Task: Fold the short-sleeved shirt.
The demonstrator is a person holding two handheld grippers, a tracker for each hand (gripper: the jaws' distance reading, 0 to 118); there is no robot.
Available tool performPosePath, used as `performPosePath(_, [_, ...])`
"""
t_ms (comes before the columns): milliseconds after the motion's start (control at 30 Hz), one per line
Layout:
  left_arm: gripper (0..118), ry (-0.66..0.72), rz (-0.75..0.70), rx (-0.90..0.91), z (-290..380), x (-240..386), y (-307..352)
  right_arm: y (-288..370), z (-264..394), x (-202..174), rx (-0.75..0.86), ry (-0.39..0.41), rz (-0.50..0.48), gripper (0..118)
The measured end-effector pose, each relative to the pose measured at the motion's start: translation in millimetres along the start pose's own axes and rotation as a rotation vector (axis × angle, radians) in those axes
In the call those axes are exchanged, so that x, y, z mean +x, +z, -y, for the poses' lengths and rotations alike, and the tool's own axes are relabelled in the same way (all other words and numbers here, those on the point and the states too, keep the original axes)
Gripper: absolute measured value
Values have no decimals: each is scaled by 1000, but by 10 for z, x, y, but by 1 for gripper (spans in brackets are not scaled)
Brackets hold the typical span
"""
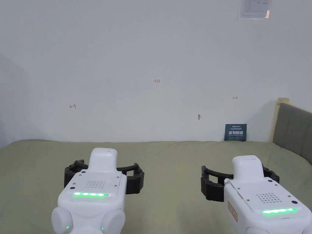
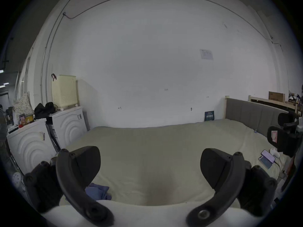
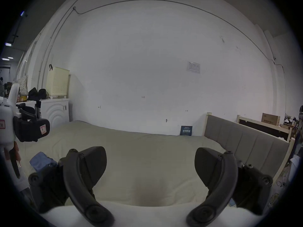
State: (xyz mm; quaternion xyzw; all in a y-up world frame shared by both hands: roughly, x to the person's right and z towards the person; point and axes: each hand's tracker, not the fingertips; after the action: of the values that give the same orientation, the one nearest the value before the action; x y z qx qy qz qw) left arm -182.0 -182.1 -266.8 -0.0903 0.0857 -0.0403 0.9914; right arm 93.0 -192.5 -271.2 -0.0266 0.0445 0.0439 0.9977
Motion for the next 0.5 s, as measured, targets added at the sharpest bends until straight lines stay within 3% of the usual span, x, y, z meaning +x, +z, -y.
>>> performPosePath(100, [118,21,62,-22,-77,-24,49,21,-22,-1,-6,-11,-1,109])
performPosePath(500, [118,69,79,-21,-269,-43,204,64,-74,1,-11,-27,-21,109])
